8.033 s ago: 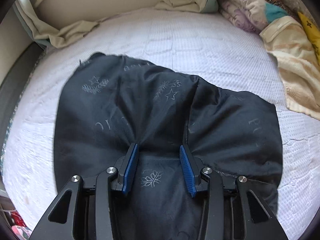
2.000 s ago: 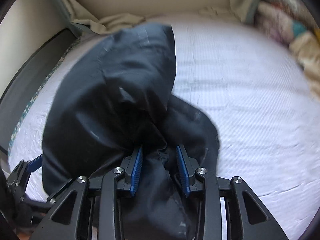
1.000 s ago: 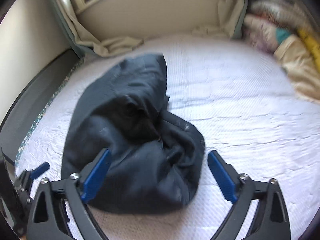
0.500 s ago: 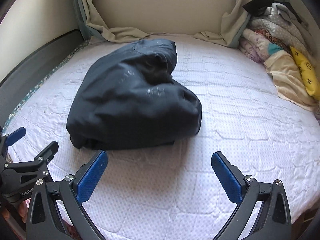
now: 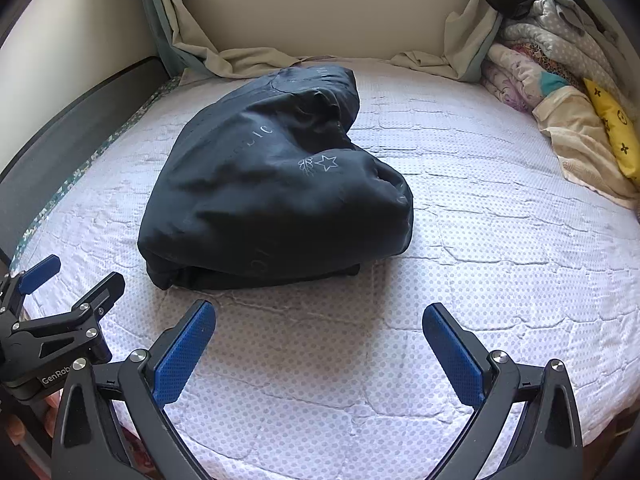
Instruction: Fold large clothes
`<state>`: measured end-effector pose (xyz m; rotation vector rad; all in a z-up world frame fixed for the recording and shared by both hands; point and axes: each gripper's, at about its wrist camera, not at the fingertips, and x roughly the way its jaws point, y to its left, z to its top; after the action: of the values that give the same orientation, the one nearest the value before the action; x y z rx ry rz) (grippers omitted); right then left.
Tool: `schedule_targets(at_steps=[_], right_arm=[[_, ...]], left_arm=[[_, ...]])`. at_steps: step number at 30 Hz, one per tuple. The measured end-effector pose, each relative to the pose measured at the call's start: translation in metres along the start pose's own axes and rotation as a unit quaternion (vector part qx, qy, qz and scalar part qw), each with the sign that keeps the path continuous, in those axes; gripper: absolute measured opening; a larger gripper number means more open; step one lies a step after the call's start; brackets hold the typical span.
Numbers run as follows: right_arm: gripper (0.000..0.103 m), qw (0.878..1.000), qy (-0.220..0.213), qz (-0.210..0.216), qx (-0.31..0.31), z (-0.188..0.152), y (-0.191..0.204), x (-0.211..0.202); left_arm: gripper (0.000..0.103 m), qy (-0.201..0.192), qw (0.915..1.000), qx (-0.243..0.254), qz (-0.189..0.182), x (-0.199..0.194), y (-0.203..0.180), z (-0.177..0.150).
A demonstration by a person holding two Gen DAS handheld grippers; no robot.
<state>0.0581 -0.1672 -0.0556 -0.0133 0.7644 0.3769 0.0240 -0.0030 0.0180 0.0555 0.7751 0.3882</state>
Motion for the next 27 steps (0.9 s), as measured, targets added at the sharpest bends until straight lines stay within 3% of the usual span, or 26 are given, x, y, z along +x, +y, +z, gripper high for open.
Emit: schedule_targets(at_steps=[27], right_arm=[[0.103, 1.0, 0.005, 0.007, 0.008, -0.0024, -0.0013, 0.0006]], left_arm=[[0.103, -0.006, 0.9999, -0.004, -0.008, -0.0006, -0.0048, 0.0032]])
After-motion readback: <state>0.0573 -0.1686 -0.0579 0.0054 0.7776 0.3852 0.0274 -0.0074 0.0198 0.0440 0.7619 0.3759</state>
